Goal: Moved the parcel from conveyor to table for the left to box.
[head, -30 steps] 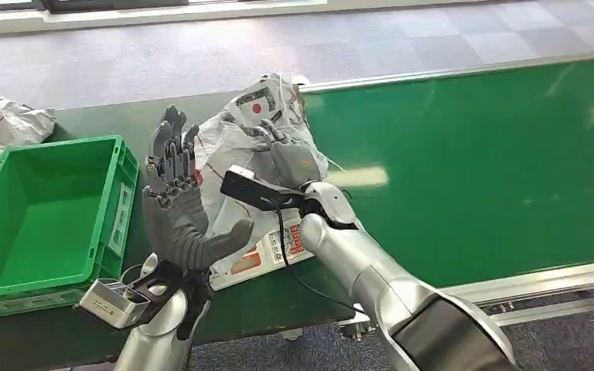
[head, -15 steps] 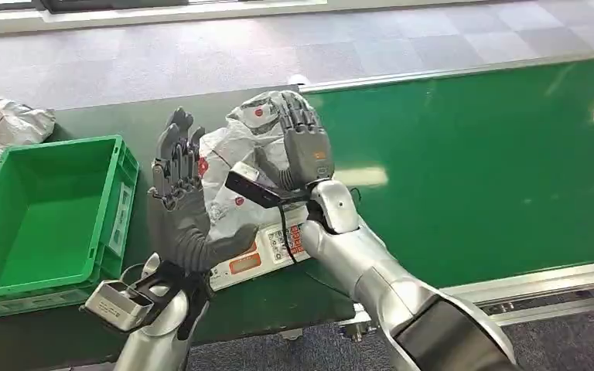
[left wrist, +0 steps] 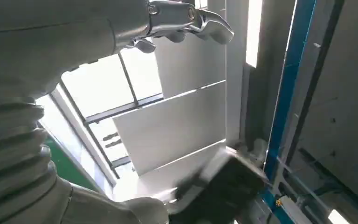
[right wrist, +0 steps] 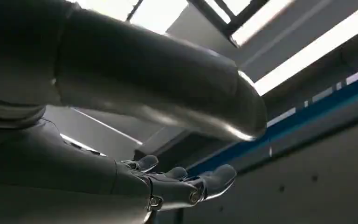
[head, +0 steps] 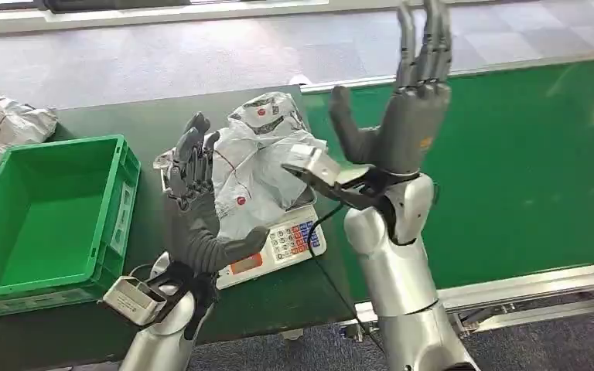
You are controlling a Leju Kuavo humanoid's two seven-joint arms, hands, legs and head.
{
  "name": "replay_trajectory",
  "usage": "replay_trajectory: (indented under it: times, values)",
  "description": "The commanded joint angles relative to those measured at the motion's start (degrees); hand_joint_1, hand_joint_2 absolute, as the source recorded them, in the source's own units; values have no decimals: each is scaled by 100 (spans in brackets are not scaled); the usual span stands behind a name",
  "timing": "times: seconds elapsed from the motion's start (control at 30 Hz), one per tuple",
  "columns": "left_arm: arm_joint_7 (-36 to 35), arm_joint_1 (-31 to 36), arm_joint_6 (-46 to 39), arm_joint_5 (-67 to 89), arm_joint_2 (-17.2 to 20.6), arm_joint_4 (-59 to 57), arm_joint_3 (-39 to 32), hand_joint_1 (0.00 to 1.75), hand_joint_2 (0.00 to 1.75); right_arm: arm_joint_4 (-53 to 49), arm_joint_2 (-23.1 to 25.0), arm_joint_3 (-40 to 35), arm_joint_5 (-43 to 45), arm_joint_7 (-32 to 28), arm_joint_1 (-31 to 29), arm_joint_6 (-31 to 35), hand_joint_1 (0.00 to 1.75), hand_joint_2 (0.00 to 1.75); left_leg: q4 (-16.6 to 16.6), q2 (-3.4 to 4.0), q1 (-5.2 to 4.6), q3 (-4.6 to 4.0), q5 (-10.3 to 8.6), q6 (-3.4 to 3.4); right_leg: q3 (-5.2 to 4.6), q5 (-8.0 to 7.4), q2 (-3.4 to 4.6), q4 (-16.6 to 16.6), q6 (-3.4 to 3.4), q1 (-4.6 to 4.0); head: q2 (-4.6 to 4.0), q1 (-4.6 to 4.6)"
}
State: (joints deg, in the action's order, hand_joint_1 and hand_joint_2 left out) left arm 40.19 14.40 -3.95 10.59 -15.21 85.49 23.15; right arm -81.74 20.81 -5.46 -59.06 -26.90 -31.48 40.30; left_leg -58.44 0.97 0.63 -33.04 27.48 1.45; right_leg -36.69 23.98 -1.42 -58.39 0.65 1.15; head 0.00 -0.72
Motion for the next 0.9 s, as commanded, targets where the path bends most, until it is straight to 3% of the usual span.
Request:
replay_trajectory:
  times: [0.03,0.07,0.13,0.17,0.2,0.23,0.37,0.43,0.47,0.53,0.9]
  values:
    - [-278,950,-758,994,-5,-2033,-383,0,175,-3494,-81,750,1818,-997,987,-30,0,175,6,-47,2,0,-5,-7,17,7,-36,6,-5,-2,0,0]
    - [-389,1304,-1057,1330,0,-2524,-497,0,175,-3934,-81,598,2057,-1130,1251,-30,0,175,11,-69,5,1,-8,-10,27,9,-52,13,-8,-5,0,4]
    - [-741,1840,-1392,1981,-12,-3248,-556,0,175,-4406,-81,370,2341,-1310,1562,-30,0,175,5,-41,1,-1,-3,-7,13,6,-33,5,-5,-1,0,2]
    - [-1009,2127,-1575,2283,57,-3589,-511,0,175,-4772,-81,-166,1951,-782,1643,-30,0,175,10,-74,6,0,-11,-7,25,8,-58,10,-10,-5,0,2]
    - [-1678,2658,-1873,2969,62,-4396,-170,0,175,-4635,-81,-98,2455,-1310,1898,-30,0,175,12,-74,8,2,-11,-8,28,7,-55,14,-11,-8,0,2]
    - [-1998,2819,-2008,3278,160,-4576,52,0,175,-4499,-81,-204,2241,-1035,1609,-30,0,175,16,-70,8,7,-12,-9,30,5,-47,18,-12,-8,0,2]
    - [-2243,3066,-1991,3615,100,-4953,77,0,175,-4517,-81,-275,2583,-1310,1896,-30,0,175,8,-19,5,5,-3,-7,18,-3,-15,9,-3,-3,0,2]
    - [-2656,3419,-1852,4341,33,-5541,18,0,175,-4720,-81,-861,2128,-666,1842,-30,0,175,19,-19,9,17,-8,-9,27,-9,-8,22,-9,-7,0,0]
    - [-2962,4030,-1768,4517,-93,-6373,237,0,175,-4084,-81,-649,2821,-1188,1583,-30,0,175,6,-6,2,13,-1,-8,17,-3,4,5,-5,-1,0,4]
    - [-3205,4029,-1597,4821,-3,-6497,451,0,175,-4361,-81,-1077,2827,-1310,2144,-30,0,175,7,-6,2,13,-4,-8,18,-6,1,5,-5,-1,0,0]
    - [-3678,4202,-990,5537,170,-6987,519,0,175,-3486,-81,-1543,3136,-1310,2030,-30,0,175,17,28,6,25,-4,-4,19,-12,44,10,-8,-3,0,0]
